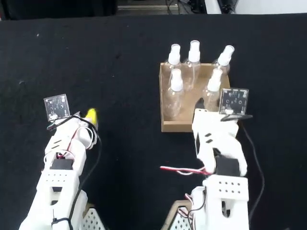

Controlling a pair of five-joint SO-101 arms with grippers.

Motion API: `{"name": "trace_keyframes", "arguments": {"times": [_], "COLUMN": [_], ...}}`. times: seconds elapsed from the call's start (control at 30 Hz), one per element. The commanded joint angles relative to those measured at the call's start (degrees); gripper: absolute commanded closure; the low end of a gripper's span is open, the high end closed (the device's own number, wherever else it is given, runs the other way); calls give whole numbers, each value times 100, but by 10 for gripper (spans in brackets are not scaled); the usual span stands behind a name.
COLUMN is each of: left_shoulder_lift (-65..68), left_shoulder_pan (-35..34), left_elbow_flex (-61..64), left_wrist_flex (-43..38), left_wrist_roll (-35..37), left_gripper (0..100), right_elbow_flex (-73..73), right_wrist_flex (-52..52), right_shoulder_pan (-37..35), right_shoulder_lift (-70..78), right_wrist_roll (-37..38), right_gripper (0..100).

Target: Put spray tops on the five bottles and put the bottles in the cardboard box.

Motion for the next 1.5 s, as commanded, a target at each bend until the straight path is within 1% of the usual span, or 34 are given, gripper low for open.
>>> {"name": "trace_keyframes", "arguments": {"times": [0.0, 0.07, 0.17, 0.33, 0.43, 0.53, 0.63, 0.7, 0.77, 0.83, 0.93, 1.0, 1.03, 1.17, 1.47], "left_shoulder_lift": [-79, -79, -79, -88, -88, -237, -888, -1521, -2259, -3051, -4246, -4826, -4914, -4651, -4818], "left_shoulder_pan": [-154, -154, -154, -163, -163, -171, -171, -171, -154, -136, -110, -110, -92, 40, 57], "left_elbow_flex": [-75, -66, -66, -57, -57, -189, -286, -224, 22, 409, 945, 875, 866, 892, 892], "left_wrist_flex": [-114, -114, -114, -105, -79, 475, 1380, 1820, 2031, 2057, 2127, 2743, 2945, 2620, 2532], "left_wrist_roll": [70, 70, 70, 70, 70, 70, 62, 62, 62, 62, 53, 53, 53, 53, 53], "left_gripper": [949, 974, 970, 970, 970, 970, 970, 970, 970, 970, 970, 970, 970, 970, 970], "right_elbow_flex": [215, 514, 892, 1279, 1640, 1692, 1675, 1745, 1745, 1745, 1745, 1745, 1745, 1745, 1745], "right_wrist_flex": [0, 35, 281, 809, 985, 1380, 1521, 1538, 1547, 1697, 2453, 3147, 3464, 4536, 4484], "right_shoulder_pan": [-70, -88, -88, -105, -273, -422, -440, -440, -404, -387, -334, -343, -352, -334, -334], "right_shoulder_lift": [-611, -963, -1569, -2659, -3319, -3767, -3670, -3670, -3653, -3635, -3662, -3679, -3679, -3688, -3679], "right_wrist_roll": [-79, -44, -44, -44, -44, -35, -35, -26, -26, -26, -35, -35, -35, -35, -35], "right_gripper": [935, 944, 966, 966, 966, 966, 966, 966, 966, 966, 966, 966, 966, 966, 967]}}
